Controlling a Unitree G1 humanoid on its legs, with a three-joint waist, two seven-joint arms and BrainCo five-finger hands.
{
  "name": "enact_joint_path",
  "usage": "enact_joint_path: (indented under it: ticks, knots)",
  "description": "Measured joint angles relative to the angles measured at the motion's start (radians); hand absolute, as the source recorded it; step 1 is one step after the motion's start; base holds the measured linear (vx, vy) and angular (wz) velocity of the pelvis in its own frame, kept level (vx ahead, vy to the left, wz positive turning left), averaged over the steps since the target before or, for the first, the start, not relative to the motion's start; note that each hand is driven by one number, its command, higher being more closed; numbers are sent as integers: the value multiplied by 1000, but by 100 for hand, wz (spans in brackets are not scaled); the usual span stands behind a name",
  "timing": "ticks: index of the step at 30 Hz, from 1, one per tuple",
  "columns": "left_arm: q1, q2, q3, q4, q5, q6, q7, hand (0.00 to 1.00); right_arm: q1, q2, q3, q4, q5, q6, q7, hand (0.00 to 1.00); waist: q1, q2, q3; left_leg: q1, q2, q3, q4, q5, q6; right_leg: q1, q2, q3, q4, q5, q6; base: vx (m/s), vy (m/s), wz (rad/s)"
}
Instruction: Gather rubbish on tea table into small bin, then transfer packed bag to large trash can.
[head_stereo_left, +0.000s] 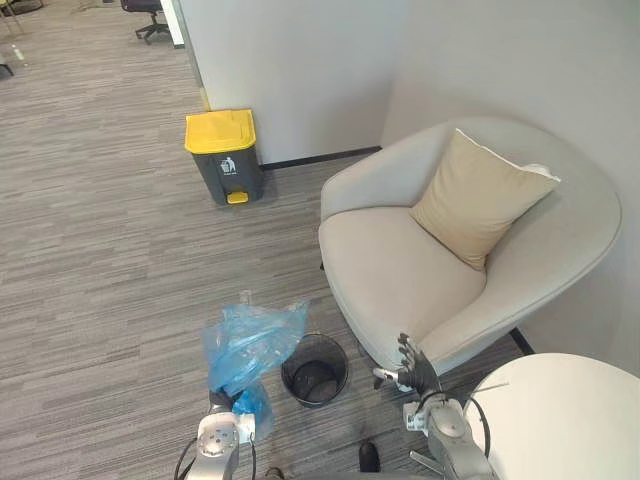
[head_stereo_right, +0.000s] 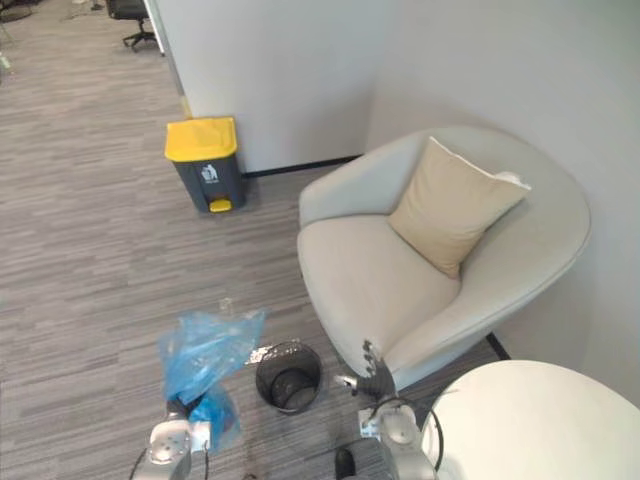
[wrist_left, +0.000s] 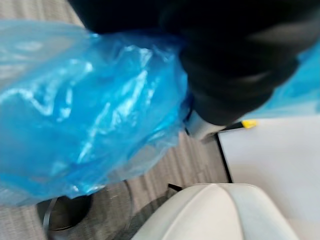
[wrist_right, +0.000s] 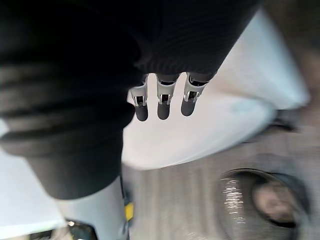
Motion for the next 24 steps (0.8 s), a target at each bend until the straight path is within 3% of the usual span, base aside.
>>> enact_joint_path:
  ticks: [10,13,14,15,16,18,20,21,22,23,24]
  knots:
    - [-14,-63,82,175,-19,11,-18,100,-6,24,-80,125,-2,34,-54,0,19,-1,2,-1,14,78,107,-60,11,-22,3,61,60,-7,9,-37,24,-24]
    - [-28,-72,111,214,-25,11,-18,100,-27,44,-83,150,-2,39,-71,0,23,-10,9,-29,23,109,154,-81,16,-66,3,58,91,-24,-8,-118,1,-20]
    - [-34,-73,117,215,-31,11,-17,100,-40,51,-84,151,-2,39,-77,0,28,-18,15,-58,31,125,176,-87,24,-91,-13,-1,123,-44,-35,-154,-27,-27]
    - [-42,-83,128,215,-36,11,-17,100,-59,55,-86,154,-2,39,-84,0,41,-4,38,-57,53,134,177,-87,33,-116,-33,-92,204,-80,-64,-116,-24,-29]
    - [-44,-88,135,214,-36,10,-16,100,-65,60,-86,156,-2,39,-86,0,44,-1,42,-58,59,137,179,-85,31,-139,-42,-111,276,-98,-66,-57,-33,-12]
    - [-46,-76,148,212,-36,10,-13,100,-68,88,-86,157,-1,38,-89,0,43,-34,43,-69,61,104,206,-81,24,-157,-82,-152,560,-238,-26,15,-114,28]
    - [-56,-73,149,207,-36,10,-13,100,-68,96,-89,157,-1,37,-92,0,43,-65,34,-101,49,65,242,-78,14,-155,-103,-151,605,-292,5,35,-192,59]
    - [-64,-88,156,206,-36,11,-13,100,-70,100,-109,157,0,36,-98,0,53,-72,22,-125,45,30,252,-74,15,-151,-77,-161,542,-287,23,32,-124,41]
    - [-62,-99,156,204,-36,11,-14,100,-75,97,-116,157,0,36,-103,0,70,-55,11,-137,49,23,236,-59,27,-132,-63,-153,478,-277,23,18,-181,9]
    - [-62,-115,151,202,-37,10,-15,100,-95,81,-121,156,0,36,-111,0,86,-20,9,-148,82,27,200,-20,-5,-90,-49,-154,444,-302,-11,-29,-133,1]
    - [-66,-112,144,200,-38,11,-13,100,-101,84,-120,157,0,36,-114,0,85,-30,9,-153,72,24,202,-15,-7,-83,-62,-163,445,-320,-14,-47,-174,13]
